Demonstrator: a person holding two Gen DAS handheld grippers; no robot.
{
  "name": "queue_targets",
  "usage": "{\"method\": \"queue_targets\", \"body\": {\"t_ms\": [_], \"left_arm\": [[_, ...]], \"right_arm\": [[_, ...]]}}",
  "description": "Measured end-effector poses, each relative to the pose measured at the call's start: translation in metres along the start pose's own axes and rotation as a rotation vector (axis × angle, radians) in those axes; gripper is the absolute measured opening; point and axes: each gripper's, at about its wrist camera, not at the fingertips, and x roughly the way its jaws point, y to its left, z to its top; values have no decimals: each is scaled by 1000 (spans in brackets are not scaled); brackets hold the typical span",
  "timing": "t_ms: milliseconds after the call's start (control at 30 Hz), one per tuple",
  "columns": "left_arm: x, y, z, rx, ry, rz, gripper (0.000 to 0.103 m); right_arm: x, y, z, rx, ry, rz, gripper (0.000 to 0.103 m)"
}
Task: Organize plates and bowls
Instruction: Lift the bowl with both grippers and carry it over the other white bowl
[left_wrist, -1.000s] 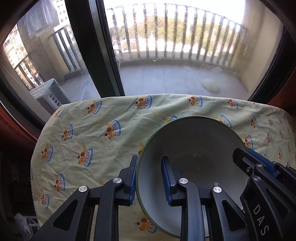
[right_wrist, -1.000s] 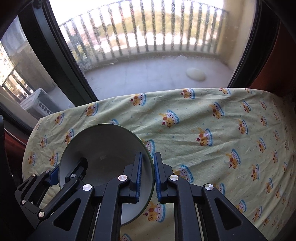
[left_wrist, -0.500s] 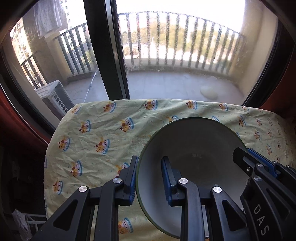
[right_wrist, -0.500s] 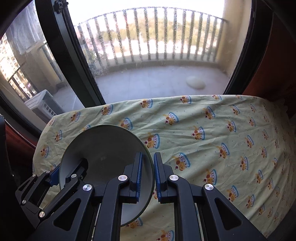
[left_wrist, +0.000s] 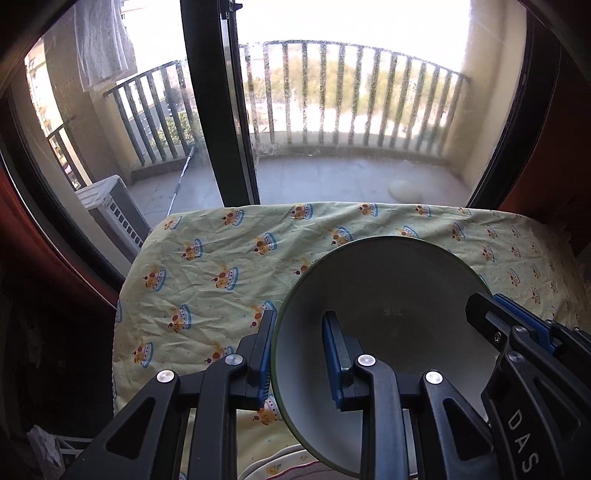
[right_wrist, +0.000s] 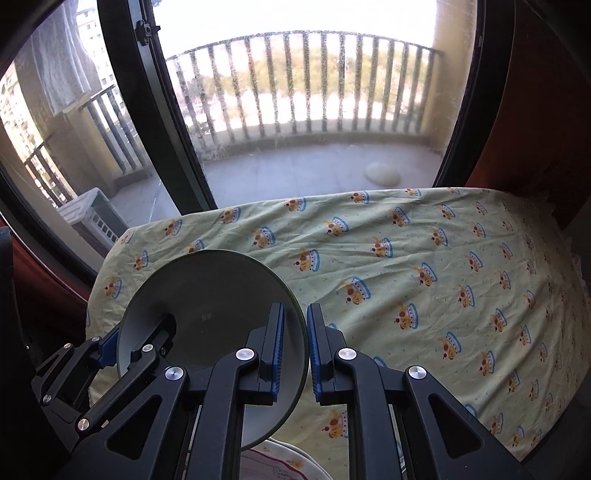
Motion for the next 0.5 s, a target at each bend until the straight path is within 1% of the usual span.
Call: {"method": "queue_targets", "body": {"t_ms": [267, 400, 500], "left_arm": [[-29, -3, -16, 36, -31, -40, 23], [-36, -11, -26, 39, -18, -61, 23], [-40, -19, -34, 44, -10, -56, 23]], "right_arm": [[-35, -3, -21, 43, -31, -27, 16], [-51, -8, -30, 42, -39, -50, 16], [-56, -16, -38, 35, -40, -55, 16]]}}
